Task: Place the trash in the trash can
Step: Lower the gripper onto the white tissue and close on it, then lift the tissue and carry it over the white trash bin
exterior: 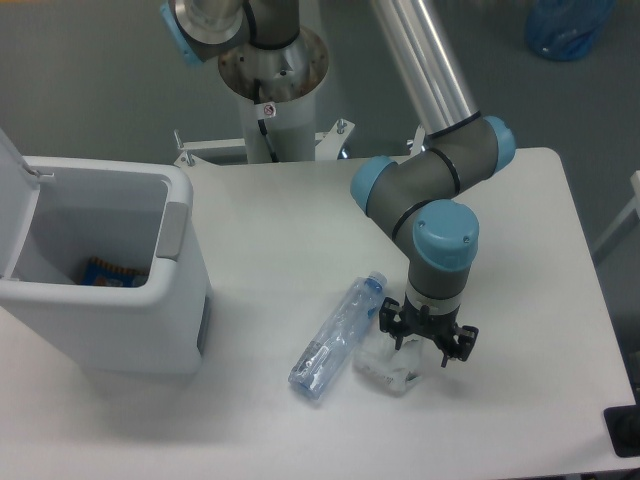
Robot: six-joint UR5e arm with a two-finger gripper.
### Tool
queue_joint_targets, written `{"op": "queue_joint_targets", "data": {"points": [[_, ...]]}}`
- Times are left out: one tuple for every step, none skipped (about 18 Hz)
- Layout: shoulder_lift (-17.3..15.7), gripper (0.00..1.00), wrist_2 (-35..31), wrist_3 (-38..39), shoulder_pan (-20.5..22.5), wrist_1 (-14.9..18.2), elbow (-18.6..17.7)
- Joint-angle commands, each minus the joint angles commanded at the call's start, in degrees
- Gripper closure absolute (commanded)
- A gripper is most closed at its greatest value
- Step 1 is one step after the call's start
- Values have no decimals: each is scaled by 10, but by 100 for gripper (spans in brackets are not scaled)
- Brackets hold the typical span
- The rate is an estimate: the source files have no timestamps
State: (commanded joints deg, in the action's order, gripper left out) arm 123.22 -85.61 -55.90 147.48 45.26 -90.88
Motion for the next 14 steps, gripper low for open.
{"op": "queue_joint_targets", "data": {"points": [[0, 100, 2, 0, 0, 0, 0], [0, 100, 4, 1, 0, 0, 0], [0, 100, 4, 0, 0, 0, 0], [-1, 100, 4, 1, 0, 0, 0], [-2, 100, 4, 1, 0, 0, 1], [-3, 100, 4, 1, 1, 0, 1], [-5, 100, 6, 1, 1, 0, 4], [-6, 100, 15, 6, 1, 0, 10], [-7, 100, 29, 23, 2, 0, 14], [-7, 100, 47, 48, 2, 0, 19], [-7, 100, 68, 72, 3, 0, 28], [-6, 100, 89, 95, 4, 0, 38], [-6, 100, 108, 118, 4, 0, 48], [-6, 100, 126, 138, 4, 0, 56]]}}
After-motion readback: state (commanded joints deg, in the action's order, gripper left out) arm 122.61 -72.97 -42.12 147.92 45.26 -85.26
